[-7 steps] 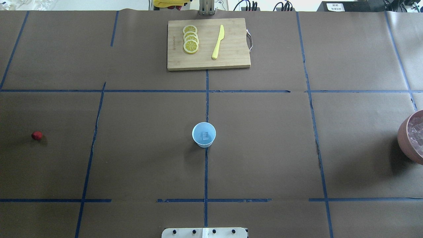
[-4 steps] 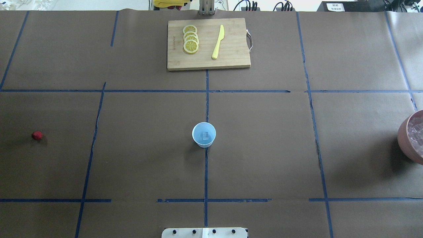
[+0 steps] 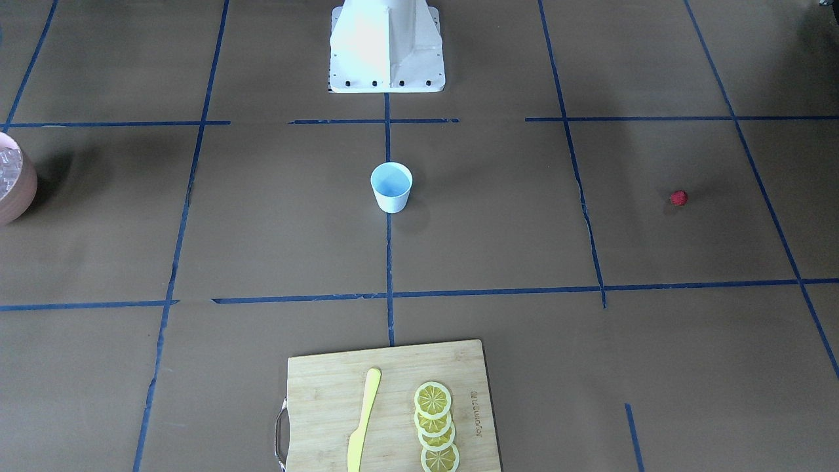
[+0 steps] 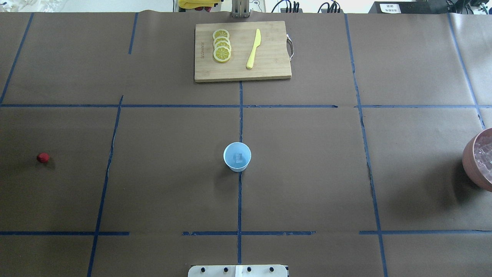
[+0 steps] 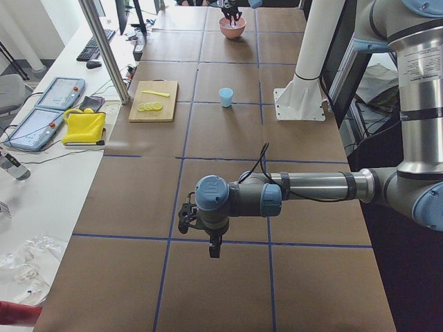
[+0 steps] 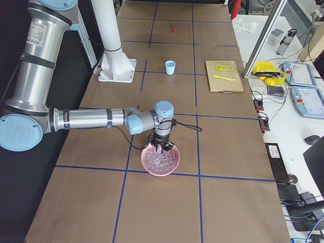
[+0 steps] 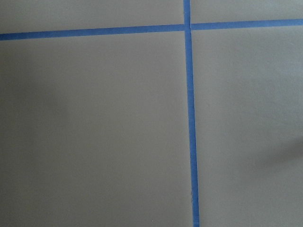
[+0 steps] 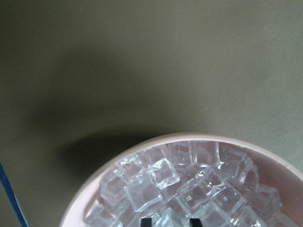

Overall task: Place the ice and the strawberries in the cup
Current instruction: 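Grasp another ice cube from the pink bowl with the right gripper, then carry the ice cube with the right gripper over the cup, then lower the ice cube into the cup and open the right gripper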

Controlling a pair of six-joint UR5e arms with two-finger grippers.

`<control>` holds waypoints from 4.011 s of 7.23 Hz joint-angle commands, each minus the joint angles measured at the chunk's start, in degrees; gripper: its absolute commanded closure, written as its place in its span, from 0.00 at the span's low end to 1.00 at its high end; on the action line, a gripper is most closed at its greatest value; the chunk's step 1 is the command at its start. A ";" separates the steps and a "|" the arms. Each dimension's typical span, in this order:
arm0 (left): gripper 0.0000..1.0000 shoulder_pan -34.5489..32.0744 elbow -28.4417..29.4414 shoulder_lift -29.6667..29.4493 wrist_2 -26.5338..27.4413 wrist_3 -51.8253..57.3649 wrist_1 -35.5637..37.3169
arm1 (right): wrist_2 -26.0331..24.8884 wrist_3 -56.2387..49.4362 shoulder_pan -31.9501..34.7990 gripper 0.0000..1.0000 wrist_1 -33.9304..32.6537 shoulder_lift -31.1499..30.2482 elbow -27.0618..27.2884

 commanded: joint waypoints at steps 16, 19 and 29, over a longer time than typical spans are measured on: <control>0.00 0.06 0.00 0.00 0.00 0.00 -0.09 | -20.09 117.72 -37.70 1.00 -28.32 64.87 -8.35; 0.00 0.06 0.00 0.00 -0.09 0.00 0.00 | -23.01 118.97 -40.45 1.00 -27.88 66.39 -12.69; 0.00 0.15 0.00 0.00 -0.09 0.00 -0.09 | -26.62 104.55 -38.53 0.01 -23.58 63.85 -9.89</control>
